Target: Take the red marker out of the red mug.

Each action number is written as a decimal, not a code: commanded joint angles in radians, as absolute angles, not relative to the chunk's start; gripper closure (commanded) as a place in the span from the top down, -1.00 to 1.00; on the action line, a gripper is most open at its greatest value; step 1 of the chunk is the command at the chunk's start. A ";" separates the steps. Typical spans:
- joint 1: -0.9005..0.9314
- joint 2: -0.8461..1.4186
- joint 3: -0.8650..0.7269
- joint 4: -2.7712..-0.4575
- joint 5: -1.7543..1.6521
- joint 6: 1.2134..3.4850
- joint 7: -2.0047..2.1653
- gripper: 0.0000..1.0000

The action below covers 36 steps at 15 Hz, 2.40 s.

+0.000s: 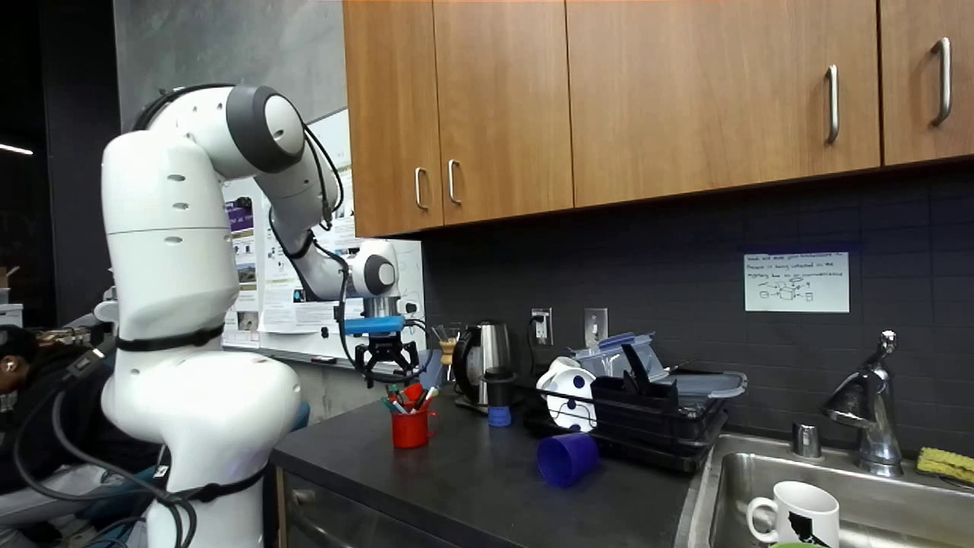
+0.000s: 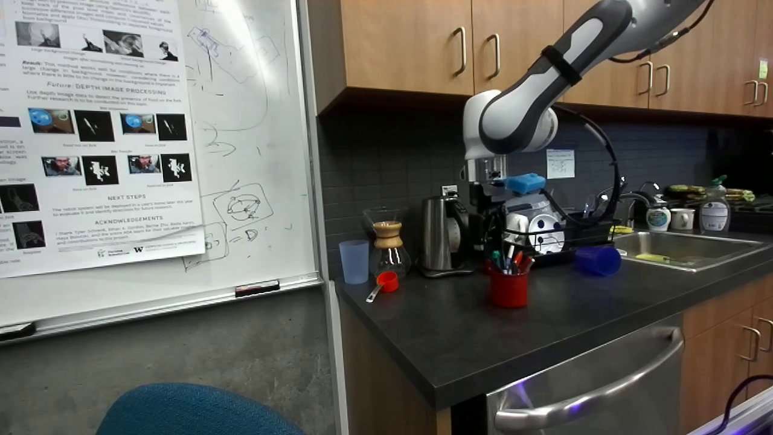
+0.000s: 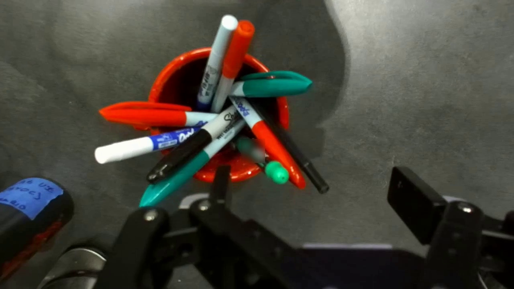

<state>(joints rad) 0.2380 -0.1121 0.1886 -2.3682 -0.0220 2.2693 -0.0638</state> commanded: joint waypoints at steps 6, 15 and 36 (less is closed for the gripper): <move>0.222 -0.093 0.194 -2.335 -0.026 2.267 -0.053 -0.42; 0.212 -0.103 0.191 -2.334 -0.030 2.268 -0.049 -1.00; 0.192 -0.129 0.189 -2.388 -0.024 2.238 0.002 -0.10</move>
